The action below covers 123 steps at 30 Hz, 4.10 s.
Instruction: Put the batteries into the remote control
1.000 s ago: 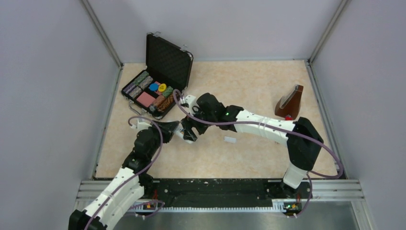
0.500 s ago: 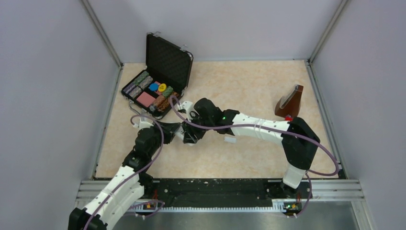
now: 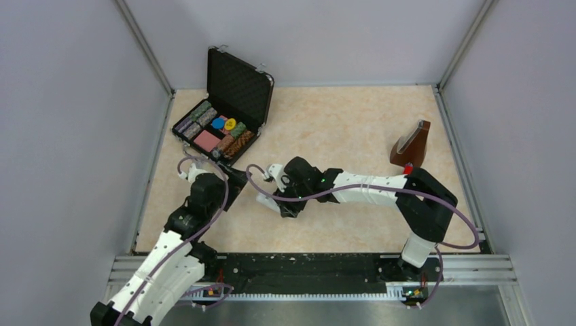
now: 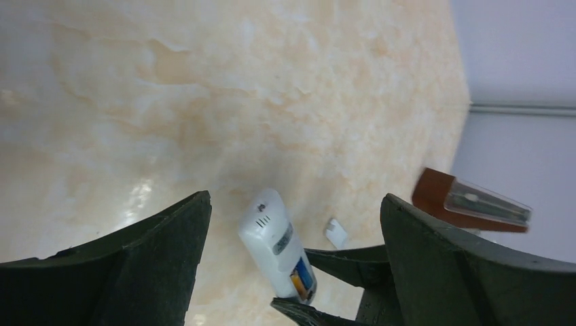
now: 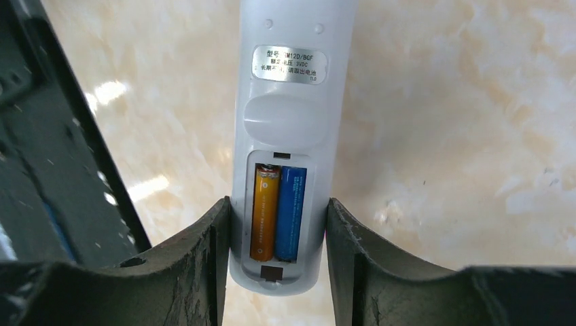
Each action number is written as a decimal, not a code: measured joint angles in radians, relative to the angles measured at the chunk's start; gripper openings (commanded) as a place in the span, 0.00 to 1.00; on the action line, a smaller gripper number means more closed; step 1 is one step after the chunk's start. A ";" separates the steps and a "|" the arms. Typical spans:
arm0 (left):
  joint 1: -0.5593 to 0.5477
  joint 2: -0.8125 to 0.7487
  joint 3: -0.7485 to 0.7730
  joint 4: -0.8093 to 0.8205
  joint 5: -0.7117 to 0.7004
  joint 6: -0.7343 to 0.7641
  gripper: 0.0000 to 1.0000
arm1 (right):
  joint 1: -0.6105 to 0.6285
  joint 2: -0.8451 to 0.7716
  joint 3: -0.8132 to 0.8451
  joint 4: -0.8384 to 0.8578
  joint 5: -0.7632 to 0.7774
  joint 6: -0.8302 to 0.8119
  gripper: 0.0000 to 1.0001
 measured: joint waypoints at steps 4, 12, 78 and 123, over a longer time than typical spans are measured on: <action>0.000 0.000 0.043 -0.155 -0.093 0.016 0.97 | 0.000 -0.003 -0.066 -0.032 0.013 -0.095 0.23; 0.000 -0.006 0.090 -0.292 -0.202 0.066 0.99 | 0.000 0.010 -0.069 -0.054 0.037 -0.201 0.35; 0.050 0.072 0.131 -0.148 -0.129 0.307 0.89 | -0.129 0.090 0.045 -0.380 0.603 0.952 0.00; 0.008 0.434 0.615 1.046 0.590 -0.526 0.91 | -0.295 -0.424 0.364 0.720 -0.337 1.232 0.00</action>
